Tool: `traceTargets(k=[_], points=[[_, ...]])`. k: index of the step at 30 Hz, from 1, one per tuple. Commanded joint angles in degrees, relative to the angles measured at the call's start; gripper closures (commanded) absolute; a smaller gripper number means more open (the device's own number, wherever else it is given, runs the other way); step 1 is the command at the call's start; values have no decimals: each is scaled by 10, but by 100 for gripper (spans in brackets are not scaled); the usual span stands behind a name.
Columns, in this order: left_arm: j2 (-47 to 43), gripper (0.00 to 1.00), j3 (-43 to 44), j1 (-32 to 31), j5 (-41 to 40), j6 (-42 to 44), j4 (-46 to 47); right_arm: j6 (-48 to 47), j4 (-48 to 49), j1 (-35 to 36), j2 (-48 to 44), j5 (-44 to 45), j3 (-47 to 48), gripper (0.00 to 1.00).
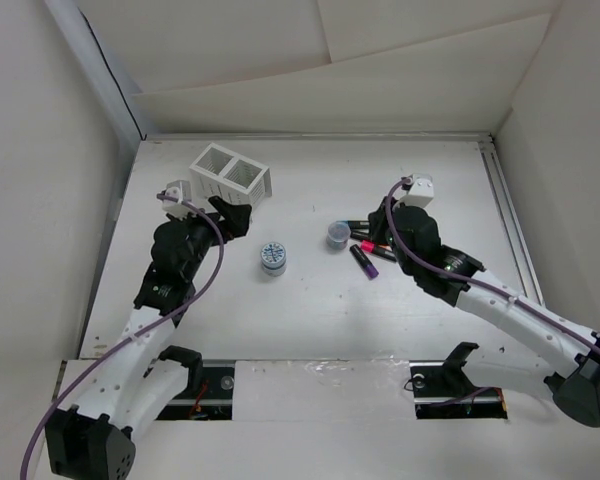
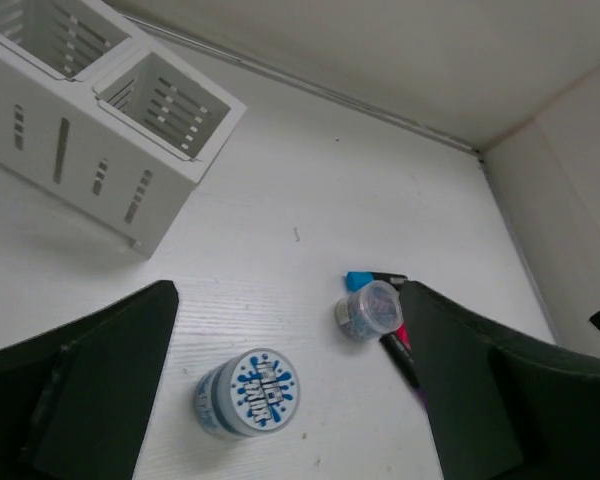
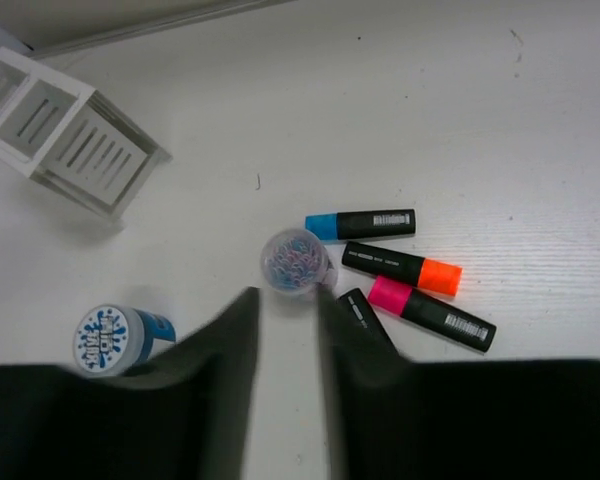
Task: Sort the stationery into containers
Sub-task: Pick up the stationery from the center of the board.
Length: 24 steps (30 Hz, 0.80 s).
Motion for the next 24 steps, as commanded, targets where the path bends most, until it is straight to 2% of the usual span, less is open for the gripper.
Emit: traceTargets(k=[1, 2, 3, 4, 6, 7, 8, 9, 10, 12, 13, 14, 18, 24], points=[[15, 10, -8, -2, 30, 23, 54, 6, 31, 3, -5, 29, 2, 57], [26, 31, -8, -2, 47, 31, 61, 6, 31, 3, -5, 29, 2, 45], [31, 73, -8, -2, 42, 31, 61, 6, 31, 3, -5, 29, 2, 36], [38, 75, -8, -2, 36, 31, 61, 6, 31, 3, -5, 23, 2, 19], [59, 65, -2, -9, 20, 31, 40, 6, 31, 3, -5, 23, -3, 4], [68, 48, -2, -20, 8, 31, 23, 6, 31, 3, -5, 23, -3, 0], [79, 41, 7, -39, -9, 40, 12, 6, 31, 3, -5, 23, -3, 0], [106, 35, 14, -66, -71, 52, -3, 6, 31, 3, -5, 23, -3, 0], [121, 30, 22, -136, -112, 57, -20, 6, 36, 3, 1, 15, -3, 0], [150, 25, 44, -204, -216, 57, -57, 6, 36, 3, 8, 10, -3, 0], [176, 24, 44, -251, -238, 57, -63, 6, 36, 3, 8, 3, -3, 0], [190, 23, 52, -266, -252, 57, -76, 6, 36, 3, 15, 2, 2, 0], [234, 20, 57, -298, -262, 38, -81, 1, 36, 3, 15, -3, 2, 0], [235, 19, 28, -298, -316, 4, -89, 1, 36, 3, 10, -3, 2, 0]])
